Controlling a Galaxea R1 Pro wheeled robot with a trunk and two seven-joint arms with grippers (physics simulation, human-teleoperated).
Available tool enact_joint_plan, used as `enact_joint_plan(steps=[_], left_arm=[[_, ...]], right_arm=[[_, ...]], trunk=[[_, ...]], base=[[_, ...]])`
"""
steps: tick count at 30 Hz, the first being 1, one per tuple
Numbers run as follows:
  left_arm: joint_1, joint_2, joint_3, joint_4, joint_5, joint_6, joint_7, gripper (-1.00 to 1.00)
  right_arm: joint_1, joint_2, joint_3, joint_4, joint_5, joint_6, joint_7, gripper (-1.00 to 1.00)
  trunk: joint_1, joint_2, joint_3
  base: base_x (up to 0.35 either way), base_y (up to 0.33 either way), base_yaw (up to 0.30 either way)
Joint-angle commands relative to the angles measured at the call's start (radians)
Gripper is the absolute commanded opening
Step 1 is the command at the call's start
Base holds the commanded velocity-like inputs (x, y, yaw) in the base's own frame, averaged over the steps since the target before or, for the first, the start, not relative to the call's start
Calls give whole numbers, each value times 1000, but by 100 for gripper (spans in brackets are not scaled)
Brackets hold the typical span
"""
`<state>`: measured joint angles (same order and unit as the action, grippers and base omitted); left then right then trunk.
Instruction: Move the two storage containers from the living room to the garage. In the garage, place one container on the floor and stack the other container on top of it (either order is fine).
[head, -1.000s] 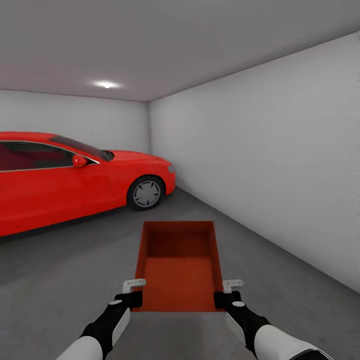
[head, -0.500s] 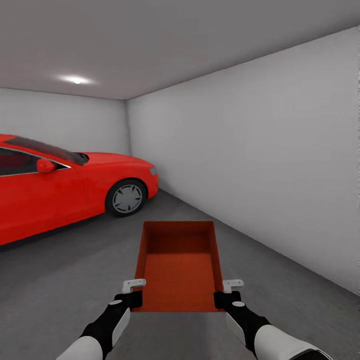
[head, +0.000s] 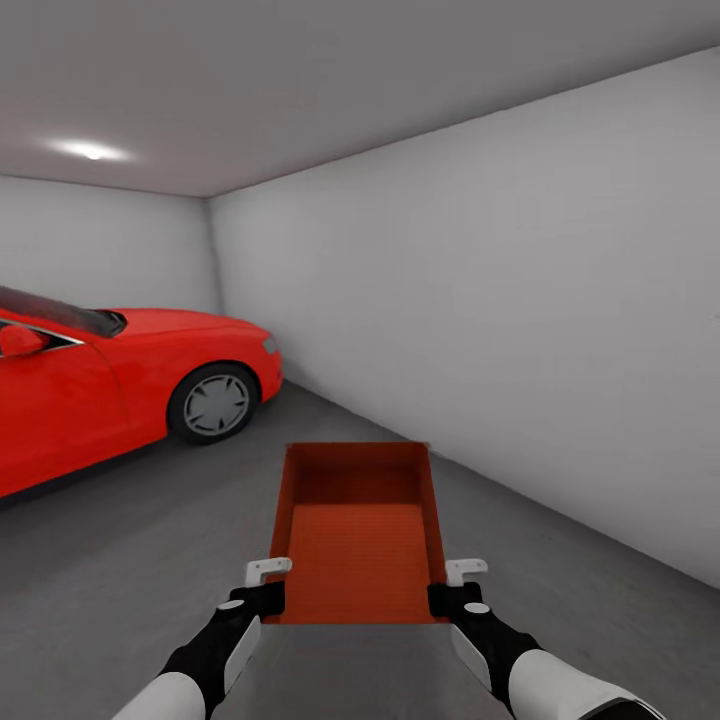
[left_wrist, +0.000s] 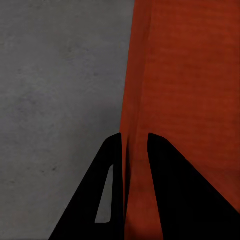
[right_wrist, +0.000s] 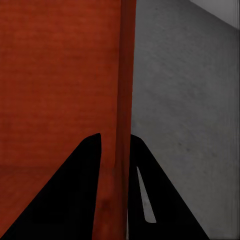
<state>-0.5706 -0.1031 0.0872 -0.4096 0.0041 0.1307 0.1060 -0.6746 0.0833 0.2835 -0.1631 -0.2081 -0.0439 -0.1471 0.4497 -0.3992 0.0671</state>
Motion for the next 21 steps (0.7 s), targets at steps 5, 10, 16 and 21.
enact_joint_plan(steps=[5,10,16,21], left_arm=[[0,9,31,-18,-16,7,26,-100],[0,9,31,-18,-16,7,26,-100],[0,8,31,-18,-16,7,26,-100],[0,8,31,-17,-16,7,26,-100]], right_arm=[[0,-5,-21,4,-14,-5,-6,-100],[0,-5,-21,4,-14,-5,-6,-100],[0,-5,-21,4,-14,-6,-6,-100],[0,-5,-20,4,-14,-6,-6,-100]], trunk=[[0,-1,-1],[0,-1,-1],[0,-1,-1],[0,-1,-1]], base=[[0,0,-244],[0,0,-244],[0,0,-244],[1,0,-244]])
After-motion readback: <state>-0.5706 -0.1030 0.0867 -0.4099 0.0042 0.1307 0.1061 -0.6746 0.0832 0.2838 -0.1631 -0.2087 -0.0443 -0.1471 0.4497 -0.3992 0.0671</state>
